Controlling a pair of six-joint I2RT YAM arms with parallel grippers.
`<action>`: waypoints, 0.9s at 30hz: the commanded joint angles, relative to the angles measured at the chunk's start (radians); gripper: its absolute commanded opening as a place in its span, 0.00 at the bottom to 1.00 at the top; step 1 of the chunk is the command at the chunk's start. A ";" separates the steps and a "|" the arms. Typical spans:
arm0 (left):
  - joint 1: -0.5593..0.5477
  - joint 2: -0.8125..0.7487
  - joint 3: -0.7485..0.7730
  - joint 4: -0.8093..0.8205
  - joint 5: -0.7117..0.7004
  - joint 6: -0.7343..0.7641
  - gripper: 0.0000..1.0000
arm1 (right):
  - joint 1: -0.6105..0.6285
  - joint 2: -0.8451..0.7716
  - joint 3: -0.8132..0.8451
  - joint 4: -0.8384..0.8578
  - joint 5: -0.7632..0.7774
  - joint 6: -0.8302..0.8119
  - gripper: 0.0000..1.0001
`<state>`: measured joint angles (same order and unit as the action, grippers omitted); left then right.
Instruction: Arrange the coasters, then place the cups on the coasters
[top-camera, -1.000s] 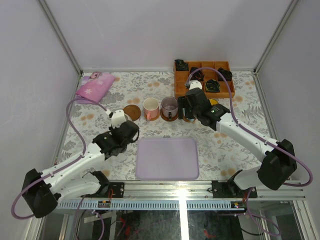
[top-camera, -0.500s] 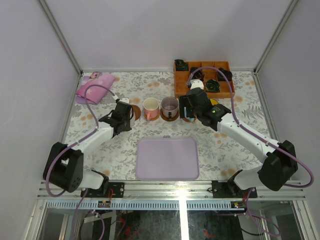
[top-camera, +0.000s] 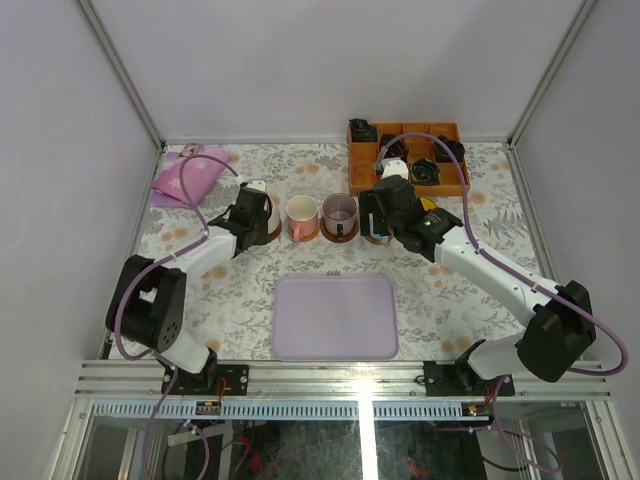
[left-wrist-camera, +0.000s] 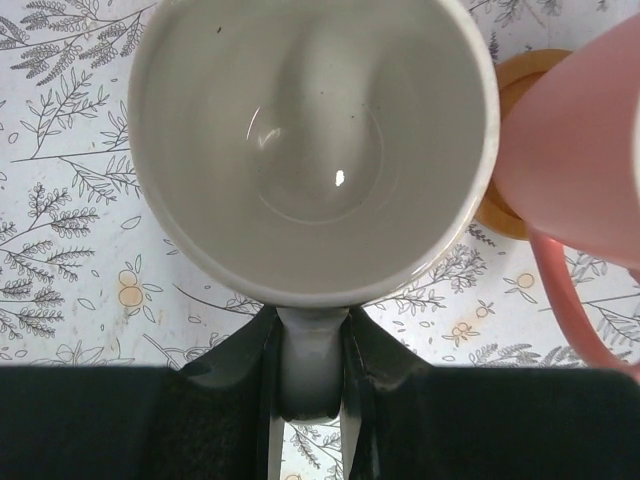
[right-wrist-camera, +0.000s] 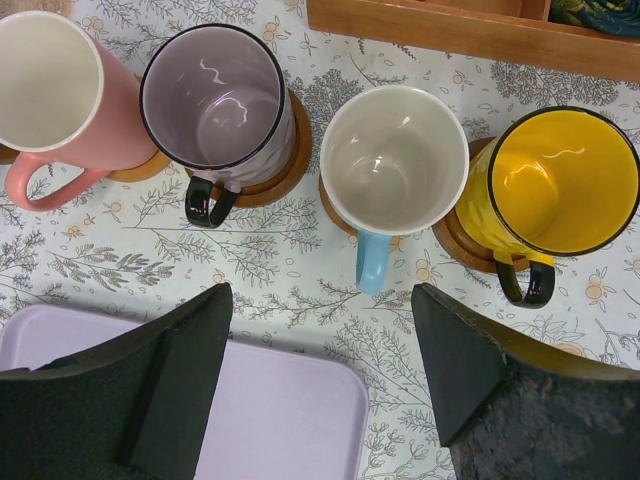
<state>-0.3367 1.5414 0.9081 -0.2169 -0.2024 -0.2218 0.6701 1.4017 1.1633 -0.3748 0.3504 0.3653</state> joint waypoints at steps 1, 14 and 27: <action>0.020 0.018 0.067 0.138 -0.010 0.027 0.00 | -0.007 -0.018 0.031 0.018 0.027 -0.012 0.79; 0.039 0.058 0.070 0.162 0.001 0.030 0.00 | -0.007 0.006 0.041 0.016 0.012 -0.008 0.79; 0.041 0.070 0.059 0.161 0.004 0.010 0.00 | -0.007 0.008 0.036 0.013 0.005 -0.003 0.79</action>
<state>-0.3046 1.6226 0.9257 -0.1772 -0.1829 -0.2108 0.6701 1.4075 1.1637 -0.3756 0.3492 0.3656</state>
